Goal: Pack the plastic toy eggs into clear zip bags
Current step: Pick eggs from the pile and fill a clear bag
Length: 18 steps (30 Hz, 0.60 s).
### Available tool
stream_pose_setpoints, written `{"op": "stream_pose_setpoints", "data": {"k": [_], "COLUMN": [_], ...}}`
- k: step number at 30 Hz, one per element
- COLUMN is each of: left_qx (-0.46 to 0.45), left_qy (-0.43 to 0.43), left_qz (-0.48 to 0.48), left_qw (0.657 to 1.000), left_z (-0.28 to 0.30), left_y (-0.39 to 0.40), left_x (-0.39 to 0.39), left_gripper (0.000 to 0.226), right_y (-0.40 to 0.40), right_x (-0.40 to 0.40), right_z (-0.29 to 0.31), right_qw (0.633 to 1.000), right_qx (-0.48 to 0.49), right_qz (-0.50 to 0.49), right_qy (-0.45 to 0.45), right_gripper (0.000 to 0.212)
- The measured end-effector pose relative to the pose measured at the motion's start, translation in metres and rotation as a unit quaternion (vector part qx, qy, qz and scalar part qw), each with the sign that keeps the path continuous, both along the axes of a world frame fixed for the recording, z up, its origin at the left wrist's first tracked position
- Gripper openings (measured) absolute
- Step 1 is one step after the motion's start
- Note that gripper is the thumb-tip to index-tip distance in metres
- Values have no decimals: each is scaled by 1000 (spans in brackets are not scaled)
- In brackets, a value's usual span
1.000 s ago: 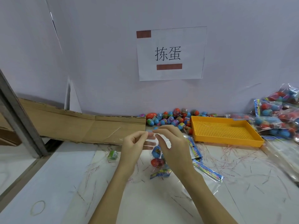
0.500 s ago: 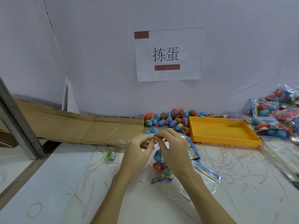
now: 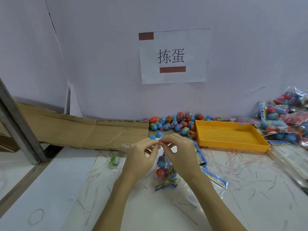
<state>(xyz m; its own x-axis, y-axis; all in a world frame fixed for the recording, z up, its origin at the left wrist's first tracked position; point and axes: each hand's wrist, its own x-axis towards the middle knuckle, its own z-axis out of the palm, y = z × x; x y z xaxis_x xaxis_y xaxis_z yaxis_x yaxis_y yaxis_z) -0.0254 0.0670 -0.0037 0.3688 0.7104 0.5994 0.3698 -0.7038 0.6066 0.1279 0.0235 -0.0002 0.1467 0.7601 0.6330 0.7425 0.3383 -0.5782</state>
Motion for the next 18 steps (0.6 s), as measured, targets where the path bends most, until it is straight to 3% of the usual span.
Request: {"op": "stream_pose_setpoints", "data": {"k": [9, 18], "left_qx": [2, -56], "left_qy": [6, -5], "left_qz": [-18, 22], "left_qw": [1000, 998], "left_z": [-2, -3], "left_y": [0, 3], "left_x": [1, -3], "left_gripper": [19, 15], "right_y": [2, 2], "right_x": [0, -3], "right_z": [-3, -2], "right_qw": [999, 998], "right_qx": [-23, -30], "right_qz": [-32, -53], "right_qy": [15, 22], "right_gripper": [8, 8]}}
